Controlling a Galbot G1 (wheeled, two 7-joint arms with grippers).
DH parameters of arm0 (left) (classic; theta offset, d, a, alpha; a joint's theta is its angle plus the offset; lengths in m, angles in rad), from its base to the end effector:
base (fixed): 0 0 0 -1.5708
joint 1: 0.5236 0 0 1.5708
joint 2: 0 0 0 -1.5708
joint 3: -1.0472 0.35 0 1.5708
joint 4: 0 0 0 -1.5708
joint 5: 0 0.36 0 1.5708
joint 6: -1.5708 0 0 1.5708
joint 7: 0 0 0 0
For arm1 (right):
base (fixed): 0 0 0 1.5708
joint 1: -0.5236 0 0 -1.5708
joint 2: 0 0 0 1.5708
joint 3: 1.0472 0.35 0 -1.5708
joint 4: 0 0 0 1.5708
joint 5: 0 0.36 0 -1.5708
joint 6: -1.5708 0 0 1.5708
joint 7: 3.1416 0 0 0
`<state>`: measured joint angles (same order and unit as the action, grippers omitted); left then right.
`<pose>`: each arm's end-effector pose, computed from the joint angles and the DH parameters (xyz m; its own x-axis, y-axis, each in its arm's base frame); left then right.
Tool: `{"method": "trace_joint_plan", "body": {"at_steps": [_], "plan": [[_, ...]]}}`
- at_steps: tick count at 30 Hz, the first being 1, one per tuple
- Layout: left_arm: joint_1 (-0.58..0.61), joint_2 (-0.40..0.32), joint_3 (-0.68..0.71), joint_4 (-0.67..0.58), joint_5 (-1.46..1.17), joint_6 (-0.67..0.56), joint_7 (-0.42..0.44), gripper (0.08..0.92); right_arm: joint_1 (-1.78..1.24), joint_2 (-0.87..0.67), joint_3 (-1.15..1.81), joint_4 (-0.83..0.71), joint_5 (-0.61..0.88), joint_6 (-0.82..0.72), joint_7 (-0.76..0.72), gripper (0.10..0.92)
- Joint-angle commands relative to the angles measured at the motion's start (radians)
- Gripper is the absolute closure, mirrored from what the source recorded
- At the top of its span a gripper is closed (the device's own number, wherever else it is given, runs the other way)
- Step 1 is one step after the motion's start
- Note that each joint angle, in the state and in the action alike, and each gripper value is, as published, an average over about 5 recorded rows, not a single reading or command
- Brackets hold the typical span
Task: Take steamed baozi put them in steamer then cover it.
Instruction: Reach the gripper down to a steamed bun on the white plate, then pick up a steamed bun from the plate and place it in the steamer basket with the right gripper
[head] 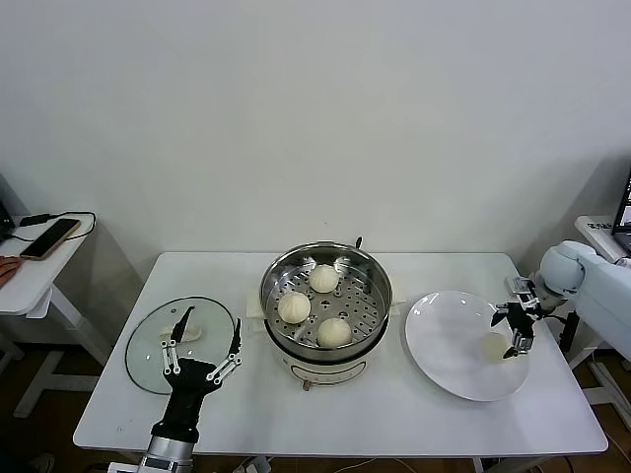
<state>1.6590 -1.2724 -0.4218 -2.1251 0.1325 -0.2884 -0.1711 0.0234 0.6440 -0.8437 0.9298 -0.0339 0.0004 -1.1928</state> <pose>0.1559 0.0175 -0.3080 -0.9606 0.1586 -0.2283 0.0930 0.9572 0.2739 0.5241 -0.2824 -0.2200 -0.0422 -0.0790 0.9960 -0.9985 0.0384 -0.0393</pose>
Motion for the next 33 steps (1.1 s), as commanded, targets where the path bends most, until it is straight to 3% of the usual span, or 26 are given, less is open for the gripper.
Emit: {"method": "trace_joint_plan", "body": {"at_steps": [1,6,13,19,26,33], "plan": [[-0.001,0.001,-0.002,0.005,0.000,-0.002,0.000,0.177,-0.040,0.006,0.018,-0.017,-0.012,-0.008,0.019,0.203],[-0.003,-0.001,0.001,0.003,0.000,0.000,0.000,0.177,-0.047,0.008,0.023,-0.011,-0.008,-0.008,0.024,0.221],[-0.003,-0.001,0.000,0.001,-0.001,0.000,-0.001,0.177,-0.017,-0.004,0.010,0.019,0.002,-0.010,0.019,0.360],[-0.004,0.003,0.004,-0.003,-0.001,0.003,-0.001,0.177,0.166,-0.028,-0.082,0.100,0.026,-0.007,-0.060,0.396],[-0.008,0.009,0.010,-0.006,-0.001,0.005,-0.002,0.177,0.640,0.035,-0.453,0.237,0.273,-0.039,-0.195,0.397],[-0.006,0.013,0.012,-0.011,-0.001,0.004,-0.003,0.177,0.870,0.239,-0.641,0.306,0.516,-0.114,-0.167,0.397]]}}
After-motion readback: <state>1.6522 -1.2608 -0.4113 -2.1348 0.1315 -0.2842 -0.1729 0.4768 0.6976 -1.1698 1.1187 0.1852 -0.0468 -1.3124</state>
